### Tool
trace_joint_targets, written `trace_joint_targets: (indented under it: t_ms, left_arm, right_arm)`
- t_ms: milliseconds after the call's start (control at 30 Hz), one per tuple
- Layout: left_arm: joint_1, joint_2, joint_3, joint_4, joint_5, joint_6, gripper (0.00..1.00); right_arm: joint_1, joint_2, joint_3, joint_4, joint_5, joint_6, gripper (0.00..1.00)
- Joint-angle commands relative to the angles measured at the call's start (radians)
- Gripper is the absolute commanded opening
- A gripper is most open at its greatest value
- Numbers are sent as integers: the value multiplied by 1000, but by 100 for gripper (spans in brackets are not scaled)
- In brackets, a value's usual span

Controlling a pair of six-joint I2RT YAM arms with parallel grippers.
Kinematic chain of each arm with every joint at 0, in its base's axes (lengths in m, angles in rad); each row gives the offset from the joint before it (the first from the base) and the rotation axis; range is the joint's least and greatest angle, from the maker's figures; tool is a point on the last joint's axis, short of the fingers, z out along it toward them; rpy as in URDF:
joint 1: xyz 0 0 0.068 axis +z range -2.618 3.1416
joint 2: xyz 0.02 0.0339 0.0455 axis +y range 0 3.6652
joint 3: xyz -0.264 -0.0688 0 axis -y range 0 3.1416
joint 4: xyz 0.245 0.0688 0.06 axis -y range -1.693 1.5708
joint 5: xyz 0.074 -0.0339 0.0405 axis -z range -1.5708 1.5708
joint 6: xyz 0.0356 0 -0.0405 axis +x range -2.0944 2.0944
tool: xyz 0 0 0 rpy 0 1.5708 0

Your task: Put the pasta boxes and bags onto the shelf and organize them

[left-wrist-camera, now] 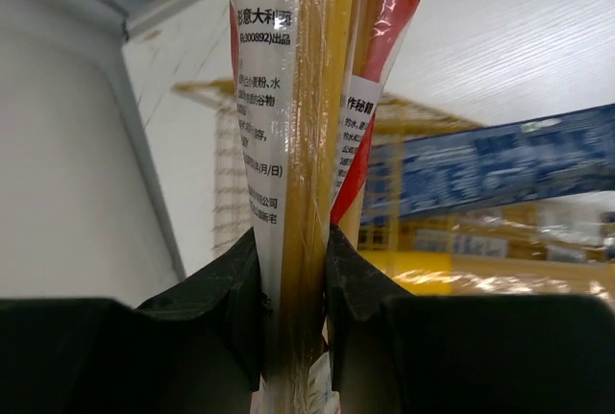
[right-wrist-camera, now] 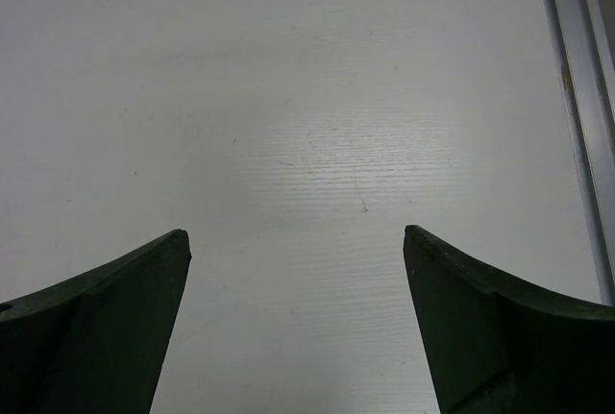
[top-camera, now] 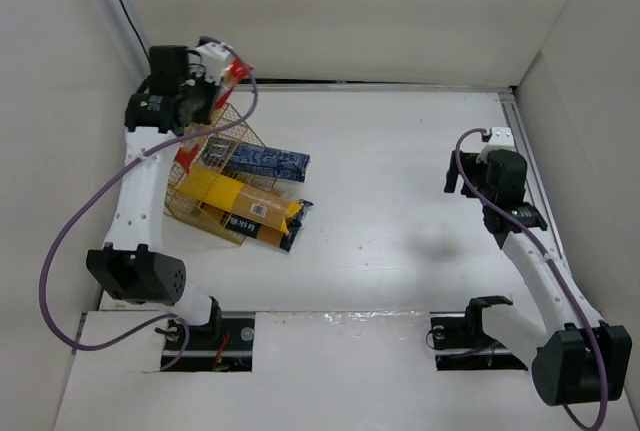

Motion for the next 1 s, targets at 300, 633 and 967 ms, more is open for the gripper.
trace_joint_targets:
  t_ms: [300,633,967]
  left_arm:
    - [269,-104,-82,90,292,84,0]
    - [279,-94,-148,124,263,73,0]
    - [279,-74,-188,153,231,64,27]
  right_arm:
    - [-15,54,26,56,-58,-24,96]
    - [-15,102,35,56,-78,-24,95]
    - [-15,102,35,56,-69,-24,95]
